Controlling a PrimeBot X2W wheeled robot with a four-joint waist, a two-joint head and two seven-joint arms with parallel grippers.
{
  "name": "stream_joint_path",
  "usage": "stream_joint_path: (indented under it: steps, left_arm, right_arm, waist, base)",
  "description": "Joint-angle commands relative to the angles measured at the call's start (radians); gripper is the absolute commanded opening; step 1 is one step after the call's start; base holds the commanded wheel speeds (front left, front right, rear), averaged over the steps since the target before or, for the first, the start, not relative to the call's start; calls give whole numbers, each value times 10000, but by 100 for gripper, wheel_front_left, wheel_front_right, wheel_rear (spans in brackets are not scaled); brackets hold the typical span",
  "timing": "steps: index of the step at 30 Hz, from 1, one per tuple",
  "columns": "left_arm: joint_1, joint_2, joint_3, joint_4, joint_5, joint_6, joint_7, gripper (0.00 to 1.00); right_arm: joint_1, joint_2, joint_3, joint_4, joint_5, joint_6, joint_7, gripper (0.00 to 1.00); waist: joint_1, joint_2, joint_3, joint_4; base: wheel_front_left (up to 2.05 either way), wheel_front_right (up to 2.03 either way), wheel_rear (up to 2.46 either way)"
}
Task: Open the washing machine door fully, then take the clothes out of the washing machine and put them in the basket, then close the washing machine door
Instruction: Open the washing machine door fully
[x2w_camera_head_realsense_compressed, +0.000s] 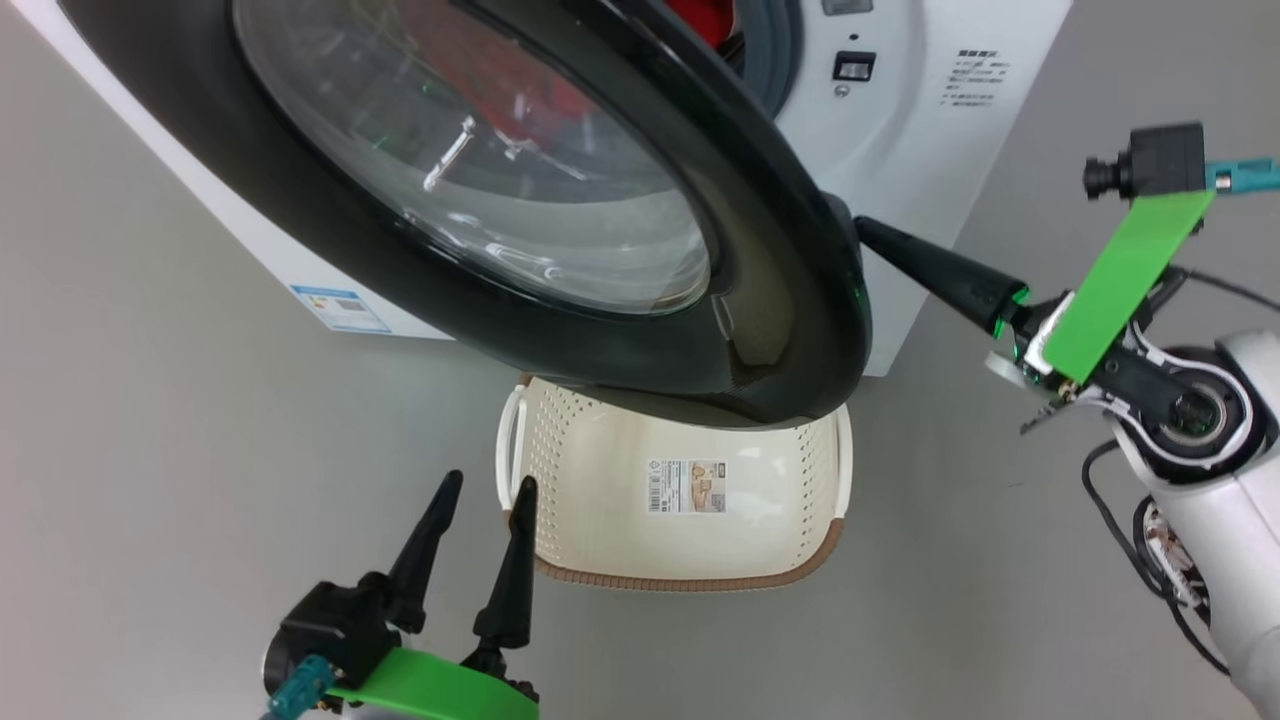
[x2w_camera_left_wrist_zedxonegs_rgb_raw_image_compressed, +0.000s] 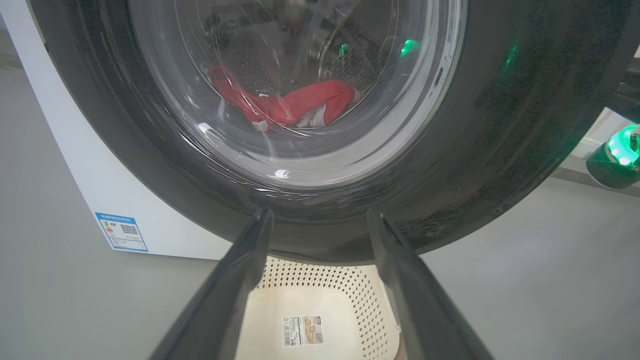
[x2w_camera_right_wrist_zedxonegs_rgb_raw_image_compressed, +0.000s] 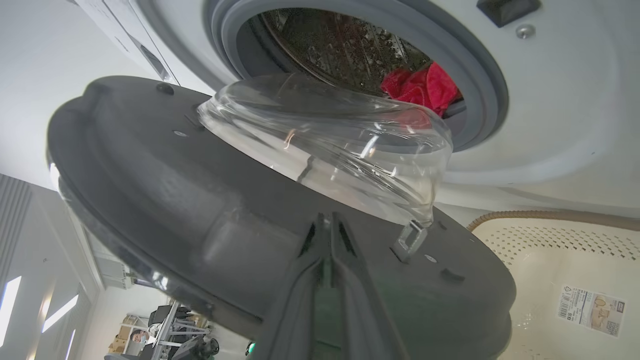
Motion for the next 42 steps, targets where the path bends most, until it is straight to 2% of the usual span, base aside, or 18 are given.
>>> stream_joint_path:
  steps: [1,5,7,8,9,34,42]
  left_arm:
    - [103,89,388,-280,-25,-100,-122,100]
    - [201,89,531,-261,57,-200,-122,100]
    - [237,89,601,-237,102,-240,-122,100]
    - [245,89,640,-232,126,-268,-122,100]
    - [259,89,683,-232,141,-294,-122,100]
    - [809,89,1503,-148,604,-462,-122,100]
    - [967,89,1544,-100,651,-477,-122,100]
  right_arm:
    - [205,55,-75,-257,-85,77,-102,34]
    - [546,75,-221,-269,-97,77,-310,47]
    - [755,80,-285,-280,-117,77,-429,78]
    - [868,73,-315,-286,-148,77,-505,87]
    - [988,66,-338,-298,-182,77,-584,100]
    - [4334,116,-788,-446,-366,77,-2784,100]
    - [4870,-390,-42,84,-2032,77,-4533,100]
  waist:
    - [0,0,-88,-90]
    - [0,0,-228,-273]
    - [0,0,-297,-358]
    - [0,0,-337,-402]
    - [0,0,-372,-444]
    - [0,0,-1050,-1282]
    - [0,0,-1196,-1371]
  base:
    - [0,0,0]
    - [0,0,0]
    - [0,0,0]
    - [0,0,0]
    - [0,0,0]
    - [0,0,0]
    - [0,0,0]
